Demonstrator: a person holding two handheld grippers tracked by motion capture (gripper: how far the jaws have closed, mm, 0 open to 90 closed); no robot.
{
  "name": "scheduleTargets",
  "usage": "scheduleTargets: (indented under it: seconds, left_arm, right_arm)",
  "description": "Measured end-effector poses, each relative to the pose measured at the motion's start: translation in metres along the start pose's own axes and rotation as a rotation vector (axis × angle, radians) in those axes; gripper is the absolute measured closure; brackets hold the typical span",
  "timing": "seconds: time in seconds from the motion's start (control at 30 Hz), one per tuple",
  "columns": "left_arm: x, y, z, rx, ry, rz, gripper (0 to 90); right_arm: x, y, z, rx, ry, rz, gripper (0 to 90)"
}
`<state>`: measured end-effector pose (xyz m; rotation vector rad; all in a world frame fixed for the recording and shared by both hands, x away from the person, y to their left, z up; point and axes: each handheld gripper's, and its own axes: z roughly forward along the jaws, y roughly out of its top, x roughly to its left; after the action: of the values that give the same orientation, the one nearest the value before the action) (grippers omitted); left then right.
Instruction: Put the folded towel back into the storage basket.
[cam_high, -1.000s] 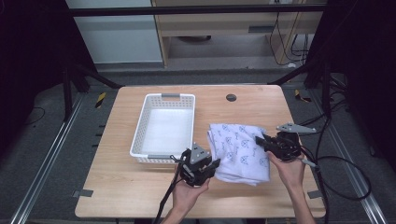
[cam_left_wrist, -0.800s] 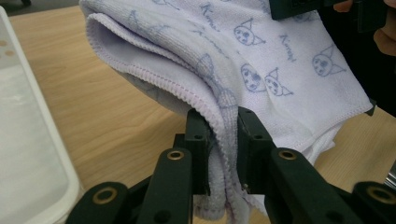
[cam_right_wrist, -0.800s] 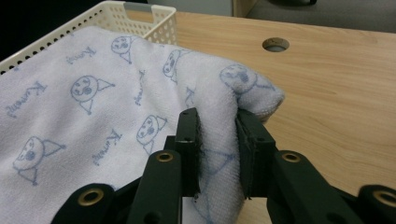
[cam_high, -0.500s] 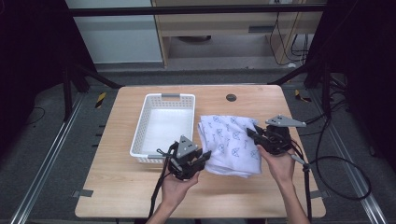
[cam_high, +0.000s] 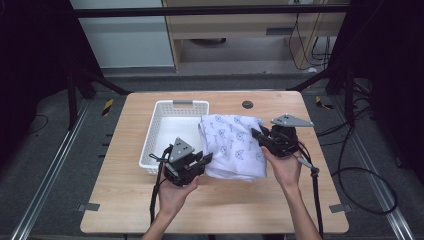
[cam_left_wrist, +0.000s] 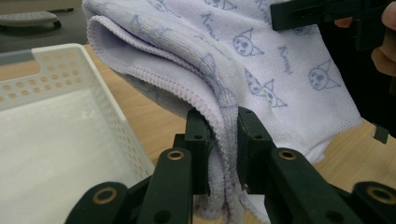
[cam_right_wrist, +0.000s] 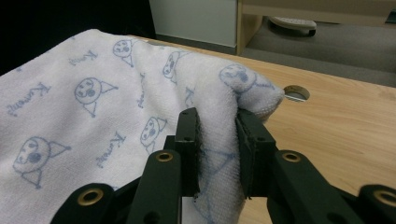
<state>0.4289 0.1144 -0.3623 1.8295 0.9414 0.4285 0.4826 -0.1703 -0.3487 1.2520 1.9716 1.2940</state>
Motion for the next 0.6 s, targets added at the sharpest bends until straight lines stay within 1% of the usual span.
scheduleTargets:
  seconds: [0.1, 0.2, 0.23, 0.27, 0.33, 0.37, 0.4, 0.47, 0.6]
  left_arm:
    - [0.005, 0.001, -0.005, -0.004, 0.004, 0.009, 75.9]
    - [0.008, 0.002, -0.007, -0.011, 0.012, 0.006, 75.9]
    - [0.012, 0.002, -0.01, -0.017, 0.01, 0.002, 75.9]
    - [0.012, 0.002, -0.01, -0.017, 0.01, 0.002, 75.9]
    - [0.014, 0.003, -0.011, -0.018, 0.016, 0.004, 75.9]
    - [0.019, 0.005, -0.014, -0.023, 0.028, 0.004, 75.9]
    - [0.019, 0.005, -0.014, -0.023, 0.028, 0.004, 75.8]
    - [0.022, 0.005, -0.015, -0.028, 0.03, 0.003, 75.8]
    - [0.03, 0.005, -0.019, -0.042, 0.035, -0.012, 75.9]
  right_arm:
    - [0.005, 0.005, 0.003, -0.009, 0.005, -0.001, 72.3]
    - [0.007, 0.008, 0.004, -0.012, 0.01, -0.003, 72.3]
    - [0.01, 0.011, 0.006, -0.016, 0.015, -0.006, 72.3]
    - [0.012, 0.012, 0.007, -0.019, 0.017, -0.005, 72.3]
    - [0.013, 0.014, 0.007, -0.02, 0.017, -0.007, 72.2]
    - [0.016, 0.017, 0.01, -0.022, 0.016, -0.013, 72.2]
    - [0.016, 0.017, 0.01, -0.022, 0.016, -0.013, 72.2]
    - [0.021, 0.021, 0.015, -0.026, 0.014, -0.025, 72.2]
    - [0.026, 0.027, 0.022, -0.025, 0.018, -0.021, 72.2]
